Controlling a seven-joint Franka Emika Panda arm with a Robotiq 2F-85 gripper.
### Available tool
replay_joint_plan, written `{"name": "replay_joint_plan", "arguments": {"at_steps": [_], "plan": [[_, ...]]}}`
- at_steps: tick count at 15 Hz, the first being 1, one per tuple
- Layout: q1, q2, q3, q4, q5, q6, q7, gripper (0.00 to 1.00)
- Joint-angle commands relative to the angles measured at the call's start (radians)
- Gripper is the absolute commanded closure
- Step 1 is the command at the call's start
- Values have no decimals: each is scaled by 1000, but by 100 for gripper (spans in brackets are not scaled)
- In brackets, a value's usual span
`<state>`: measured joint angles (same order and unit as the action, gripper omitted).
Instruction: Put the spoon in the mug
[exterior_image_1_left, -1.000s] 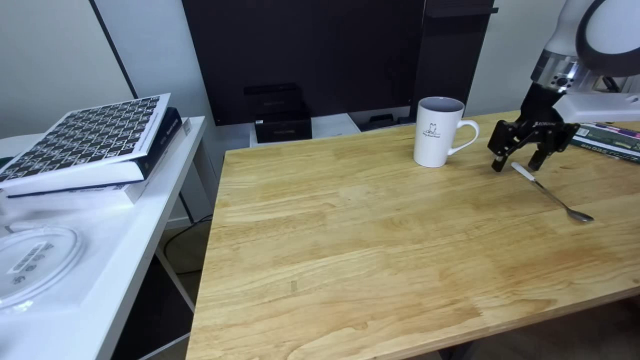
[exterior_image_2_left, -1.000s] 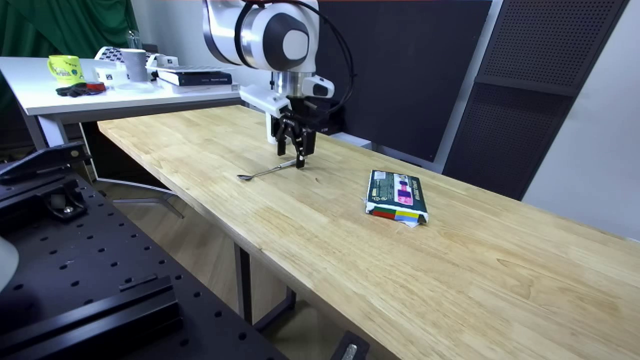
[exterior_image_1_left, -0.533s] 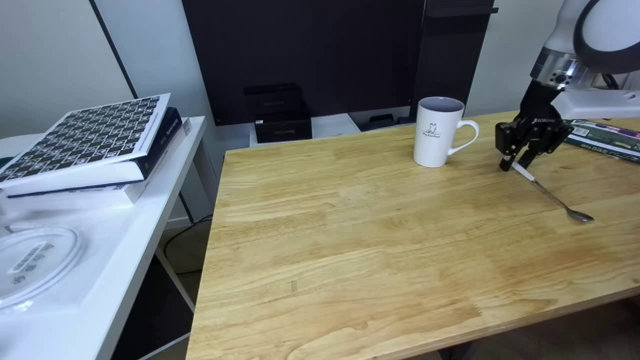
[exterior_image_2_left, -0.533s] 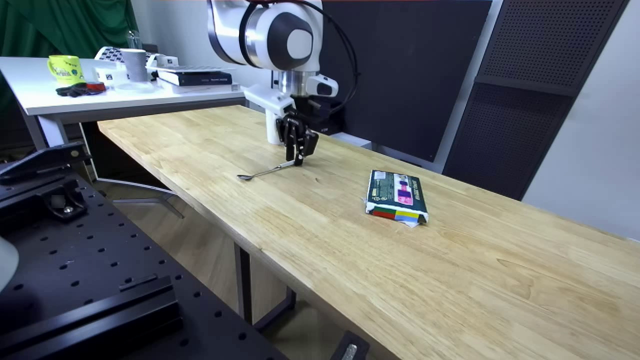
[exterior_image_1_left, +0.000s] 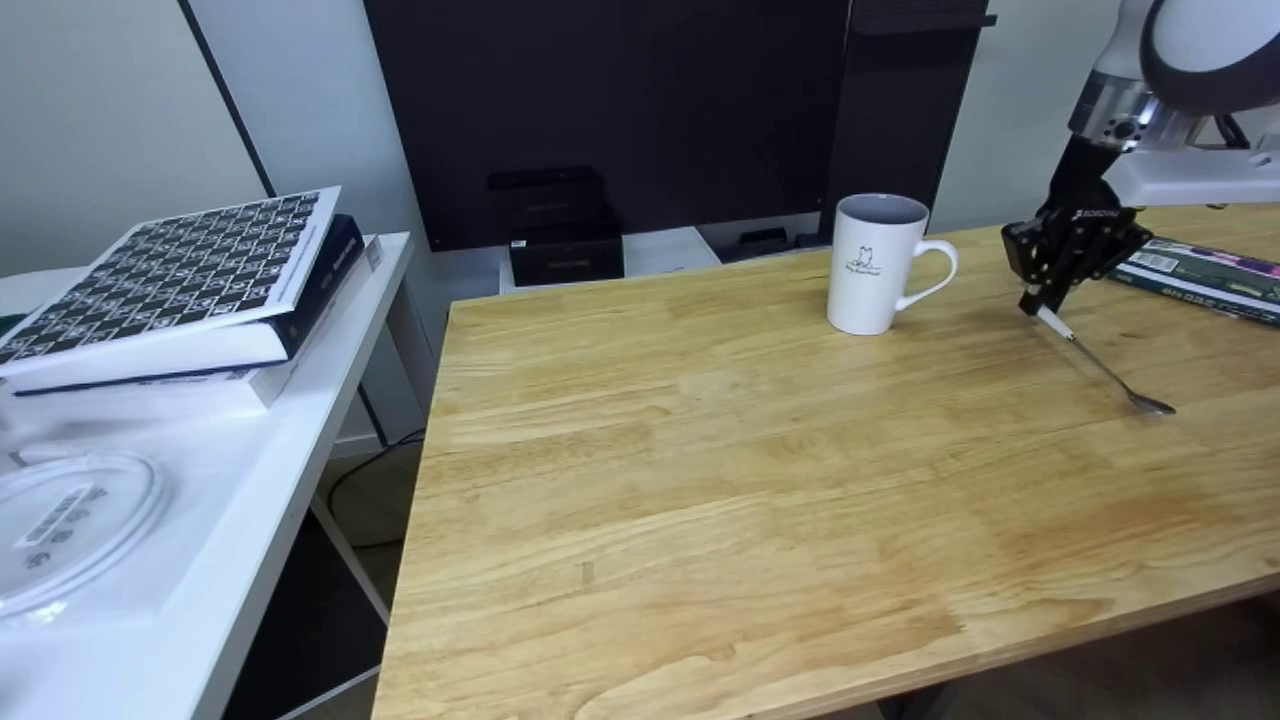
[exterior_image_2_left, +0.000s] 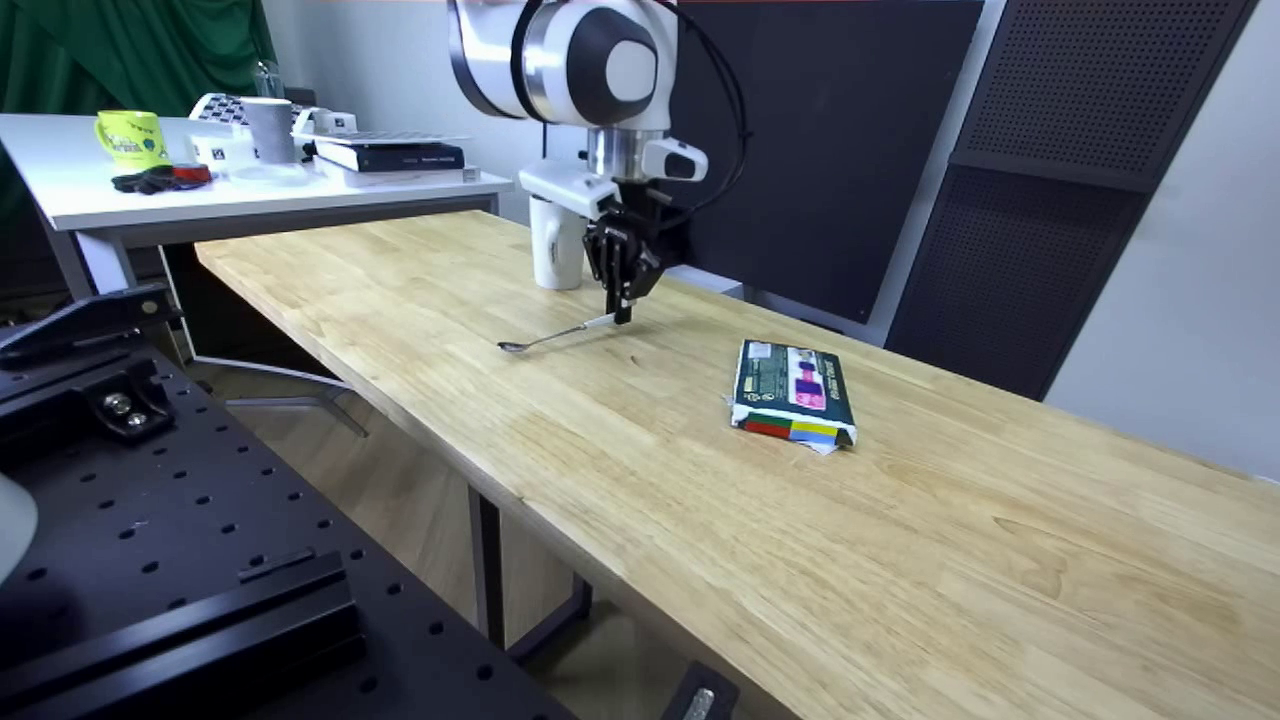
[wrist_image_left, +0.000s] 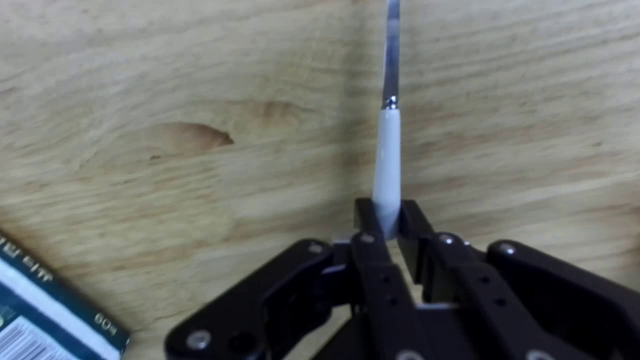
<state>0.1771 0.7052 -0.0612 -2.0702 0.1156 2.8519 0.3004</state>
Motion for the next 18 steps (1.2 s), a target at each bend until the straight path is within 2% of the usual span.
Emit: {"name": "replay_joint_plan", "arguments": {"at_steps": [1,7,13,15,18], "plan": [[62,-77,-87,27,-34,-51,63,96],[140,-210,-175,40,-133,-76,119,96],[246,-324,-261,48,-304,-12,293,96],[287,-337,-296,57,-358,56,394,96],[399,-323,-412,57,-388,209,535,96]]}}
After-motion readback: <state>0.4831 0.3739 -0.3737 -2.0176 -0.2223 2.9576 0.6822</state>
